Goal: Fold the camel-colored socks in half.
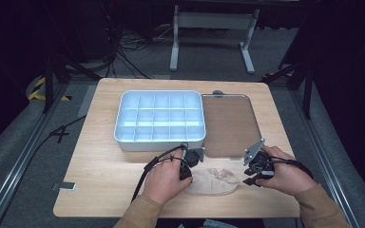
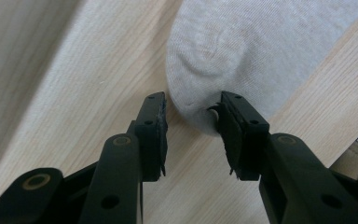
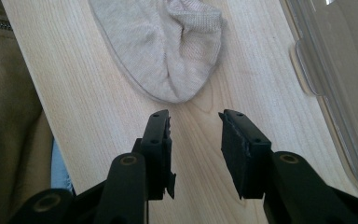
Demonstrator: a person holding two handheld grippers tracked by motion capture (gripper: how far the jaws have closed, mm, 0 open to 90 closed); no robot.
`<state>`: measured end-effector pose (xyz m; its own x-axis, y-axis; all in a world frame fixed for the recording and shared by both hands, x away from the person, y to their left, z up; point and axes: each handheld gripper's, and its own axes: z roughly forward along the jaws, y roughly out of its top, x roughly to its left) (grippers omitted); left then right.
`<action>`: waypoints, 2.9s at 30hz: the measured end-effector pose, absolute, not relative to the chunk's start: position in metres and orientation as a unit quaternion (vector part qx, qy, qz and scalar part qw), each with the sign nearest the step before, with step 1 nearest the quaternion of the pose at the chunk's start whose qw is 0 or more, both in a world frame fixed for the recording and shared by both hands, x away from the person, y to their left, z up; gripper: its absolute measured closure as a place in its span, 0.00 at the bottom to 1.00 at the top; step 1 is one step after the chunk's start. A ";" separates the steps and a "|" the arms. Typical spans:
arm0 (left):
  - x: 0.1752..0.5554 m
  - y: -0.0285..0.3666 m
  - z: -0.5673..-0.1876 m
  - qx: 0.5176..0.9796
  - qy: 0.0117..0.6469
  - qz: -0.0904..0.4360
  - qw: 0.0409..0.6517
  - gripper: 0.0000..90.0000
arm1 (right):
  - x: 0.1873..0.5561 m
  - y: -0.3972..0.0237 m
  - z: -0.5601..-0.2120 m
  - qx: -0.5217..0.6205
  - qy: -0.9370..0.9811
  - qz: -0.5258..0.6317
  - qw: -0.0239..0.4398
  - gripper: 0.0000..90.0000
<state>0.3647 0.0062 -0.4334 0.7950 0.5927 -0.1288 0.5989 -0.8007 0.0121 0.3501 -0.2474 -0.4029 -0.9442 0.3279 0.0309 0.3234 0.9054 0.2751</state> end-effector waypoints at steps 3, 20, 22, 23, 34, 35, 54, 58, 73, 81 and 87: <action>0.365 0.005 -0.437 0.948 0.311 -0.063 0.026 0.71 | 0.349 -0.247 -0.403 0.171 0.975 0.141 0.009 0.69; 0.359 0.013 -0.427 0.942 0.320 -0.071 0.072 0.95 | 0.350 -0.245 -0.407 0.173 0.975 0.141 0.005 0.68; 0.358 0.015 -0.422 0.940 0.322 -0.074 0.080 0.95 | 0.350 -0.243 -0.408 0.179 0.974 0.141 0.004 0.68; 0.356 0.016 -0.418 0.939 0.325 -0.070 0.083 0.95 | 0.349 -0.242 -0.408 0.179 0.974 0.142 0.001 0.68; 0.352 0.029 -0.394 0.937 0.330 -0.064 0.100 0.95 | 0.349 -0.225 -0.419 0.180 0.974 0.137 -0.011 0.78; 0.352 0.030 -0.393 0.935 0.333 -0.063 0.101 0.95 | 0.349 -0.223 -0.421 0.180 0.974 0.140 -0.011 0.80; 0.350 0.039 -0.383 0.940 0.325 -0.060 0.083 0.94 | 0.351 -0.196 -0.435 0.185 0.952 0.244 0.023 0.99; 0.350 0.040 -0.384 0.940 0.326 -0.064 0.080 0.94 | 0.353 -0.195 -0.439 0.190 0.947 0.258 0.029 0.99; 0.352 0.023 -0.377 0.942 0.310 -0.061 0.115 0.94 | 0.353 -0.189 -0.452 0.177 0.949 0.261 0.030 0.99; 0.357 0.005 -0.373 0.947 0.292 -0.057 0.122 0.94 | 0.350 -0.187 -0.452 0.168 0.949 0.263 0.037 1.00; 0.359 -0.006 -0.369 0.950 0.279 -0.053 0.130 0.94 | 0.349 -0.188 -0.454 0.178 0.945 0.273 0.033 0.99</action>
<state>0.3586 -0.0058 -0.3689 0.8386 0.5164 -0.1735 0.5440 -0.8104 0.2175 0.3486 -0.1883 -0.4539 -0.9345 0.3544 0.0349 0.3185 0.7880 0.5268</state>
